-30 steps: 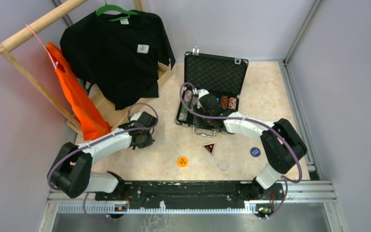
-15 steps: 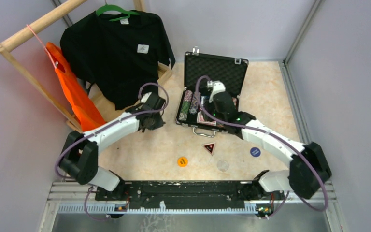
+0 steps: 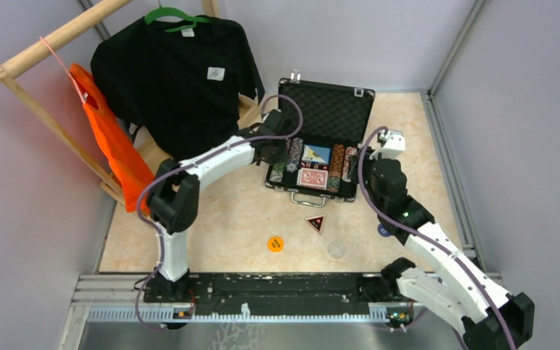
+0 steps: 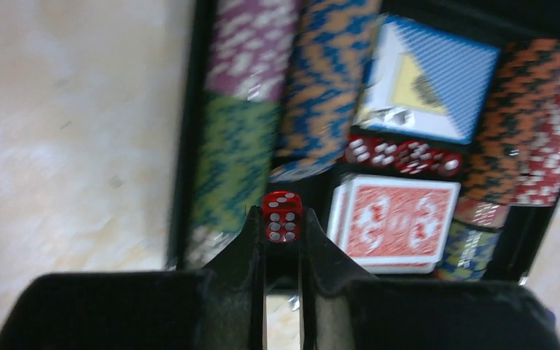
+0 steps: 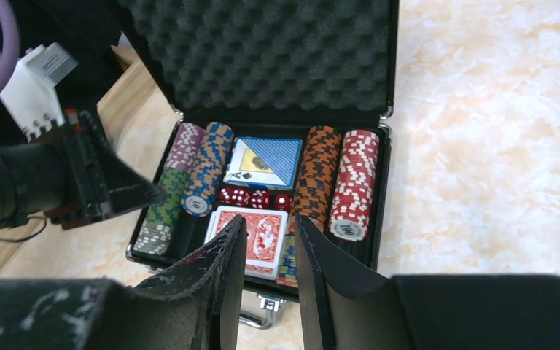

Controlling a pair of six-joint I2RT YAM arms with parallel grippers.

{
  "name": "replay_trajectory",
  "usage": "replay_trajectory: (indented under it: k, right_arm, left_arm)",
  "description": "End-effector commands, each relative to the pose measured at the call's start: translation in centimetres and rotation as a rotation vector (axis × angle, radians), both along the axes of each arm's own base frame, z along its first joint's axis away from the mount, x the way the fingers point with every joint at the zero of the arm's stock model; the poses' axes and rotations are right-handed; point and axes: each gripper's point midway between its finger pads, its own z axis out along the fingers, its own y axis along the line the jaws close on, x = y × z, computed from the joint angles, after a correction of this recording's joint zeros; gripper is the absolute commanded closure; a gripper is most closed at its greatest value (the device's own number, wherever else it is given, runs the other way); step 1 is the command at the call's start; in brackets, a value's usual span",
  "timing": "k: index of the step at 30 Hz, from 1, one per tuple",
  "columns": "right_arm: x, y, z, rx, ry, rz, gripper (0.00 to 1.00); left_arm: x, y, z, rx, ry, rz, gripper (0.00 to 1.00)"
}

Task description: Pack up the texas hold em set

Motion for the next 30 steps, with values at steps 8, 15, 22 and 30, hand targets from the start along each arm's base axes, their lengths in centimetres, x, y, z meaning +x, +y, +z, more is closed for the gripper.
replay_trajectory:
  k: [8, 15, 22, 30]
  right_arm:
    - [-0.8, -2.0, 0.1, 0.019, -0.045, -0.075, 0.69]
    - [-0.7, -1.6, -0.7, 0.011, -0.025, -0.061, 0.69]
    - [-0.6, -1.6, -1.1, 0.006, -0.017, -0.06, 0.69]
    - [-0.4, -1.4, -1.6, 0.001, -0.003, -0.055, 0.69]
  left_arm:
    - [2.7, -8.9, 0.2, -0.031, -0.034, -0.196, 1.0]
    - [2.7, -11.7, -1.6, -0.058, -0.013, -0.261, 1.0]
    - [2.4, -12.0, -3.7, -0.036, 0.013, -0.267, 1.0]
    - [1.8, -11.6, -4.1, -0.024, 0.025, -0.279, 0.98]
